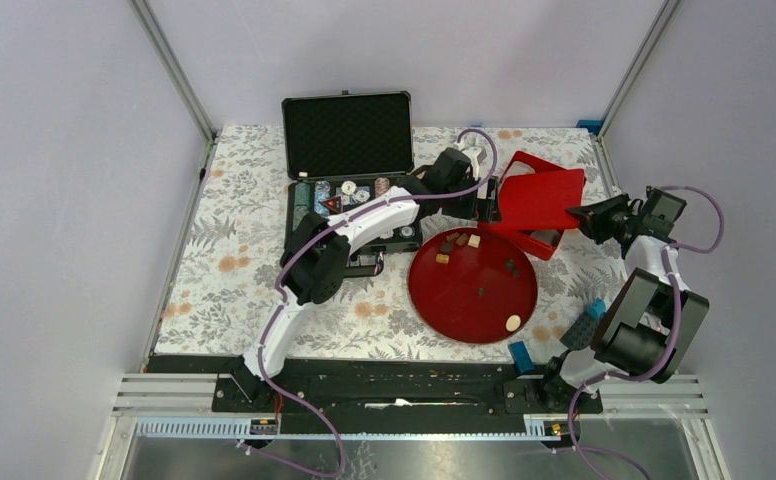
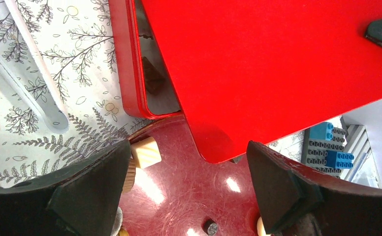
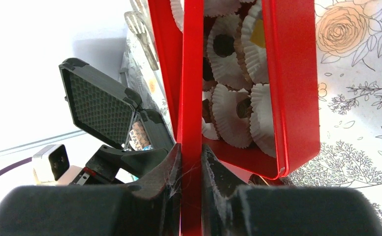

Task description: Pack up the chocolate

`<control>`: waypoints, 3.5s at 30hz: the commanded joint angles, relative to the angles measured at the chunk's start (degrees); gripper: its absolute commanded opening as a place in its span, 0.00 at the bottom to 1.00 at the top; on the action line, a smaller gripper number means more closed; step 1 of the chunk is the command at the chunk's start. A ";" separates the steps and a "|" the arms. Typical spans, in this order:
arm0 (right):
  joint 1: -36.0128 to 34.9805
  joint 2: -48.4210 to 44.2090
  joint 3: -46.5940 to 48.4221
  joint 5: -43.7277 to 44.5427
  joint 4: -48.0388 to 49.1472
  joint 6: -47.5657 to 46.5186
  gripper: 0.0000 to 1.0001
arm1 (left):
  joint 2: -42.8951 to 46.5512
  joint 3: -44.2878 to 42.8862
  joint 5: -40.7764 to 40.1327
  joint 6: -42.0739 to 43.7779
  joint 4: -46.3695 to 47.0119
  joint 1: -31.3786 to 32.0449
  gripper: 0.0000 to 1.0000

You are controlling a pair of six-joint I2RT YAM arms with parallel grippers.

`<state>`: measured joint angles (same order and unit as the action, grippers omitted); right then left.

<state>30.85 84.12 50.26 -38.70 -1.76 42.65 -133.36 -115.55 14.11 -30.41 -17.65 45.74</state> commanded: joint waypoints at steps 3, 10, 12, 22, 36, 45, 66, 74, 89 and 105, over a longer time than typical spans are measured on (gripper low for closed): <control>0.09 -7.74 -5.71 -3.52 13.52 1.74 0.00 | 7.36 -0.04 0.54 0.77 0.26 -0.94 0.95; 0.06 -13.51 -13.01 -5.27 29.77 7.37 0.00 | 10.65 1.98 5.00 -1.63 1.93 -3.06 0.95; 0.04 -14.96 -14.87 -4.68 34.31 9.19 0.00 | 10.66 1.82 6.75 -2.41 2.11 -3.73 0.96; -0.06 -13.75 -23.27 3.34 54.17 14.84 0.00 | 7.66 -0.52 9.87 -3.53 0.84 -5.05 0.96; -0.30 7.49 -26.96 2.35 86.37 30.68 0.00 | 1.37 -5.15 10.24 -4.82 -0.19 -5.05 0.96; -0.42 13.27 -30.09 0.77 89.62 30.14 0.00 | -1.31 -7.13 9.71 -5.89 0.46 -5.05 0.95; -0.42 15.73 -33.12 0.97 88.95 27.42 0.54 | -6.83 -10.40 8.73 -7.93 1.87 -4.97 0.95; -0.36 4.63 -33.98 2.75 70.87 18.87 0.86 | -6.30 -10.05 8.73 -7.66 1.83 -5.00 0.95; -0.40 -13.95 -29.86 7.69 37.08 5.23 0.88 | -7.51 -11.94 9.00 -8.70 2.54 -4.98 0.95; -5.36 -6.34 -28.67 6.21 49.96 11.53 0.72 | -7.40 -11.10 8.51 -7.83 1.93 -5.04 0.95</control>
<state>26.24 79.55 19.57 -33.63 45.80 53.80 -140.84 -124.51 23.18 -38.68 -18.20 40.66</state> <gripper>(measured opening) 0.725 0.954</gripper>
